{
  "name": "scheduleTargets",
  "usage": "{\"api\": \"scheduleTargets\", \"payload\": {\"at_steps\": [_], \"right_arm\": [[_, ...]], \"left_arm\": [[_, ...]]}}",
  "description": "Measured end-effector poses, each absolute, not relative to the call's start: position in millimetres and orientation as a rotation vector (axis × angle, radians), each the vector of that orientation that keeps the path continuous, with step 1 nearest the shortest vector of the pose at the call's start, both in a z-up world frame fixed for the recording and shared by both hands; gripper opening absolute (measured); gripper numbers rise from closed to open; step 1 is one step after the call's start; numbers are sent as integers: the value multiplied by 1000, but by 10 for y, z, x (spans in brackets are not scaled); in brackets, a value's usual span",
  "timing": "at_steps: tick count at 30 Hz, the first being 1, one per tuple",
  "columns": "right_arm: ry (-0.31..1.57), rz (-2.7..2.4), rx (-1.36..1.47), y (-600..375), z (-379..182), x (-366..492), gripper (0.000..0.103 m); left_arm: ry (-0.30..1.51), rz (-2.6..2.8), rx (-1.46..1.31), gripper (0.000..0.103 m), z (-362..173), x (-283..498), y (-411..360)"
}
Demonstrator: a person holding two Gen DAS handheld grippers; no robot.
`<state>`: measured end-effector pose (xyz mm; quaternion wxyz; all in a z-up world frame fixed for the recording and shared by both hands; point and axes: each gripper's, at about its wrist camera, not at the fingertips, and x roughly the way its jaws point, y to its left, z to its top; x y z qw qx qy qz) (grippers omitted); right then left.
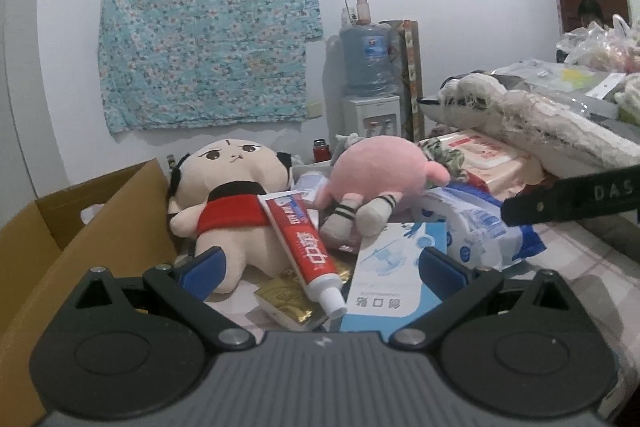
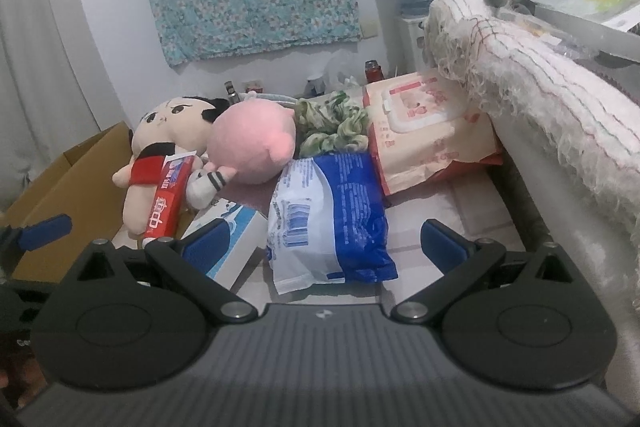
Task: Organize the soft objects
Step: 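Grasp the blue-and-white bandage box with left tool while right tool grasps the wet-wipes pack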
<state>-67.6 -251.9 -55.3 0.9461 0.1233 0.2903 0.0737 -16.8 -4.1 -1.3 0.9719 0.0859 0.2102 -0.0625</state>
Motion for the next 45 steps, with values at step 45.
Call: {"api": "scheduleTargets", "payload": {"at_steps": [45], "right_arm": [[828, 182, 178, -2363, -901, -22, 80]], "left_arm": [[637, -392, 166, 72, -386, 359, -324]]}}
